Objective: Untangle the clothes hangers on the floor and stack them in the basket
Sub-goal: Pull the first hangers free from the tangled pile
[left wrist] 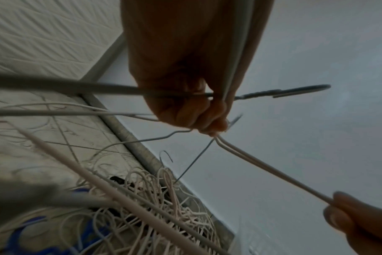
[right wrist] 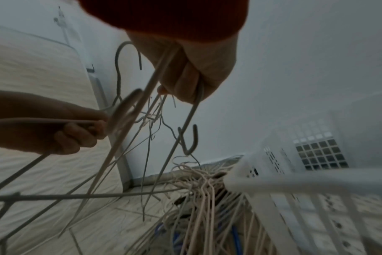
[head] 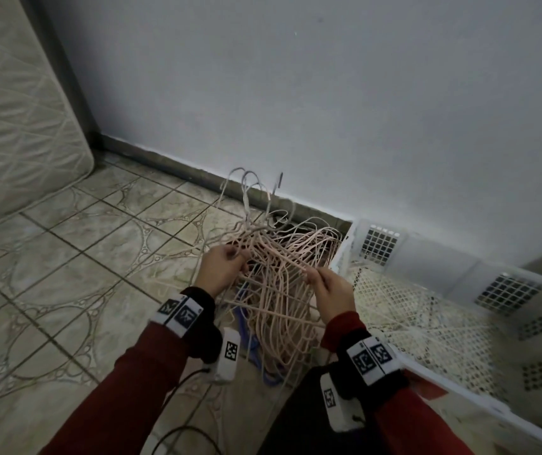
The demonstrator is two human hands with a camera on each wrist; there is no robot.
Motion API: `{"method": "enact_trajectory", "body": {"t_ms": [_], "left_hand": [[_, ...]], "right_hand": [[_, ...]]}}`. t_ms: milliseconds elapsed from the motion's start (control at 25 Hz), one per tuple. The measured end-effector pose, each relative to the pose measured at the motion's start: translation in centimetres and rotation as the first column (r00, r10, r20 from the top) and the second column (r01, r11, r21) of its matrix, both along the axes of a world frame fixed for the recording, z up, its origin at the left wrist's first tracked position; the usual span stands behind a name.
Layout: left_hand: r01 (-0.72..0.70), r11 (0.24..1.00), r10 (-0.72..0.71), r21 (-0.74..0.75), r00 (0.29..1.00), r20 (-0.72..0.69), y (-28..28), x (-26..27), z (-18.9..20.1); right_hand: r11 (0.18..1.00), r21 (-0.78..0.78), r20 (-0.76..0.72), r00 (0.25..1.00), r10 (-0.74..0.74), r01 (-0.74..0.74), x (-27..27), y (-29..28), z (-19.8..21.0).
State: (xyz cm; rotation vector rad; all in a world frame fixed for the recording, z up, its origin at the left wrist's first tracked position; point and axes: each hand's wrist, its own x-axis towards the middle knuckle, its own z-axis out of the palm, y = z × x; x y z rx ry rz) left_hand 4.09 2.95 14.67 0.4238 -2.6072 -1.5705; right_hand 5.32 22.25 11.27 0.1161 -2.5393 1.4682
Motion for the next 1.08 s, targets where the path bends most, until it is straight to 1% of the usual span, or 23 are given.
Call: {"method": "enact_trajectory", "body": {"t_ms": [40,80,160,200,240,320,400,480,520,560,600,640,680,720,760,800,840,880,920,960,1000,1040,1080], "left_hand": [[0.032,0.999,-0.030,-0.038,0.999,0.036,-0.2,0.3,-0.3],[0.082,0.996,-0.078,-0.046,0.993,0.086,-0.3,0.7,-0.7],[0.227,0.974,-0.217,-0.019,0.952,0.218,-0.4,1.5,-1.7],[0.272,0.962,-0.262,0.000,0.927,0.270,-0.5,2.0,-2.1],[0.285,0.958,-0.275,0.005,0.917,0.290,-0.6,2.6,-2.5],[0.281,0.960,-0.272,0.008,0.921,0.280,-1.2,3.6,-3.1],[0.326,0.942,-0.336,0.081,0.906,0.259,-1.6,4.4,-3.1],[0.337,0.906,-0.388,0.257,0.904,0.183,-1.6,4.8,-2.8],[0.305,0.877,-0.374,0.371,0.918,0.131,-1.6,4.9,-2.5],[0.273,0.844,-0.346,0.461,0.935,0.082,-1.5,4.7,-2.2],[0.246,0.808,-0.317,0.535,0.947,0.042,-1.4,4.4,-2.0],[0.229,0.775,-0.294,0.589,0.956,0.016,-1.2,4.1,-1.7],[0.213,0.744,-0.275,0.633,0.962,-0.001,-0.9,3.7,-1.3],[0.202,0.731,-0.257,0.651,0.966,-0.011,-0.5,3.4,-1.0],[0.193,0.732,-0.239,0.653,0.971,-0.018,0.2,3.1,-0.6],[0.186,0.742,-0.223,0.645,0.974,-0.024,0.9,2.8,-0.3],[0.179,0.747,-0.208,0.640,0.978,-0.032,1.8,2.6,-0.2],[0.170,0.750,-0.190,0.639,0.981,-0.039,2.6,2.4,-0.3],[0.162,0.753,-0.176,0.638,0.983,-0.041,3.5,2.2,-0.6],[0.154,0.766,-0.171,0.624,0.985,-0.033,4.3,2.2,-1.2],[0.157,0.785,-0.183,0.600,0.983,-0.017,4.9,2.3,-1.8],[0.172,0.815,-0.215,0.554,0.977,0.012,5.3,2.5,-2.4],[0.208,0.844,-0.265,0.495,0.963,0.048,5.5,2.6,-2.9]], "right_hand": [[1.000,0.000,0.014,1.000,-0.006,0.006,0.3,0.0,-0.5],[1.000,-0.008,0.050,0.999,-0.005,0.005,0.6,-0.3,-1.1],[1.000,-0.019,0.142,0.990,-0.021,0.024,0.7,-0.5,-2.5],[0.998,-0.019,0.183,0.982,-0.048,0.052,0.7,-0.3,-3.1],[0.996,-0.006,0.221,0.972,-0.081,0.085,0.7,-0.1,-3.8],[0.991,0.031,0.274,0.953,-0.132,0.128,1.2,0.8,-5.3],[0.989,0.100,0.327,0.935,-0.138,0.111,1.6,1.7,-6.8],[0.984,0.173,0.422,0.900,-0.113,0.043,2.0,2.3,-7.6],[0.976,0.215,0.457,0.884,-0.097,-0.005,2.3,2.3,-7.5],[0.963,0.266,0.459,0.885,-0.082,-0.048,2.7,2.2,-7.2],[0.945,0.318,0.425,0.902,-0.073,-0.074,3.1,1.9,-6.7],[0.935,0.347,0.362,0.930,-0.061,-0.074,3.6,1.4,-6.1],[0.938,0.337,0.295,0.955,-0.029,-0.075,4.1,0.8,-5.3],[0.959,0.264,0.272,0.962,0.029,-0.104,4.6,0.1,-4.5],[0.982,0.107,0.302,0.946,0.120,-0.158,4.9,-0.7,-3.6],[0.970,-0.114,0.373,0.896,0.241,-0.213,5.3,-1.7,-2.7],[0.911,-0.344,0.431,0.823,0.370,-0.229,5.8,-2.7,-1.9],[0.832,-0.516,0.455,0.758,0.467,-0.202,6.1,-3.6,-1.5],[0.758,-0.633,0.452,0.718,0.529,-0.160,6.3,-4.2,-1.1],[0.695,-0.711,0.442,0.700,0.560,-0.107,6.5,-4.7,-0.9],[0.665,-0.743,0.437,0.699,0.566,-0.073,6.7,-4.9,-0.8],[0.681,-0.728,0.439,0.709,0.552,-0.079,6.9,-4.9,-0.9],[0.717,-0.690,0.449,0.721,0.528,-0.096,7.2,-4.8,-1.1]]}}
